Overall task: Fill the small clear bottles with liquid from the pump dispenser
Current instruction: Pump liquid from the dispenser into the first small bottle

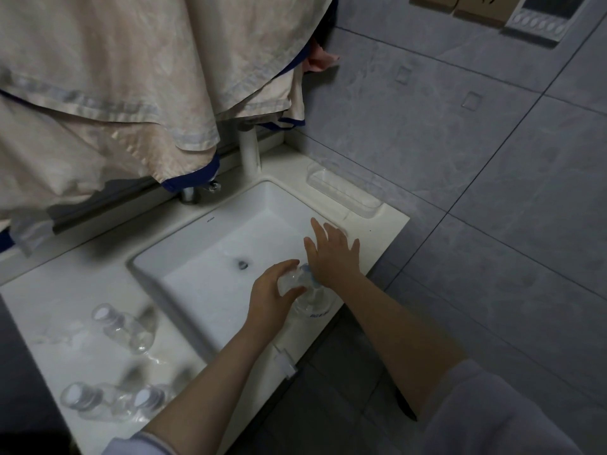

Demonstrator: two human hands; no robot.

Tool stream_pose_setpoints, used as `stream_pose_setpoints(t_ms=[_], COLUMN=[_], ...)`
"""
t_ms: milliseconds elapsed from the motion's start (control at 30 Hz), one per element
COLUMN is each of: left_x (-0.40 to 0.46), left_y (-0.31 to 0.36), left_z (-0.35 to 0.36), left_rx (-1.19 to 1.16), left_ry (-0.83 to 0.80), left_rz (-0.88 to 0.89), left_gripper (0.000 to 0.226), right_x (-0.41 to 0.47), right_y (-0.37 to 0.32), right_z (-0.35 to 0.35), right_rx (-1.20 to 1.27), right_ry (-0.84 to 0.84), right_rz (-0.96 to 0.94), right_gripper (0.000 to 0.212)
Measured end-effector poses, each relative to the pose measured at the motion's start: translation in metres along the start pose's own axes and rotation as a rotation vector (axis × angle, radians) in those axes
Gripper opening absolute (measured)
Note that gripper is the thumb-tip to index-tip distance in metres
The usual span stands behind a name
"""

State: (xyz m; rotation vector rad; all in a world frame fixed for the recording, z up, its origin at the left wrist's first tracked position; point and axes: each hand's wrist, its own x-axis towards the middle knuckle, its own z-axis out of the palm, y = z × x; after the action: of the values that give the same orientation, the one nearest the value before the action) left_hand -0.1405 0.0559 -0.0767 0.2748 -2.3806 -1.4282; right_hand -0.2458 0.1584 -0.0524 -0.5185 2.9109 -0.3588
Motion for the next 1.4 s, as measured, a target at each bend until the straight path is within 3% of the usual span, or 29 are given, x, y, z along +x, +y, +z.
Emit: stream_pose_setpoints(t_ms=[267, 867, 1033, 1233, 1400], left_x=[0.002, -0.002, 0.001, -0.002, 0.003], left_y=[0.003, -0.001, 0.005, -0.001, 0.004], left_z=[0.001, -0.001, -0.003, -0.001, -0.005], left_rx=[-0.006, 0.012, 0.009, 0.039, 0.034], left_ry=[0.007, -0.031, -0.027, -0.044, -0.048], left_rz=[-0.013, -0.018, 0.008, -0.013, 0.013], left_gripper=[0.044, 0.046, 0.045, 0.045, 0.045], right_x=[0.001, -0.002, 0.003, 0.0, 0.005], right_y=[-0.003, -0.001, -0.001, 0.0, 0.0], right_z=[-0.011, -0.001, -0.013, 0.001, -0.007], right_rx=[-0.079, -0.008, -0.078, 0.022, -0.02], right_ry=[0.07, -0.038, 0.047, -0.054, 0.02], right_rz=[-0.045, -0.003, -0.062, 0.004, -0.034], right_gripper=[0.059, 0.054, 0.056, 0.054, 0.056])
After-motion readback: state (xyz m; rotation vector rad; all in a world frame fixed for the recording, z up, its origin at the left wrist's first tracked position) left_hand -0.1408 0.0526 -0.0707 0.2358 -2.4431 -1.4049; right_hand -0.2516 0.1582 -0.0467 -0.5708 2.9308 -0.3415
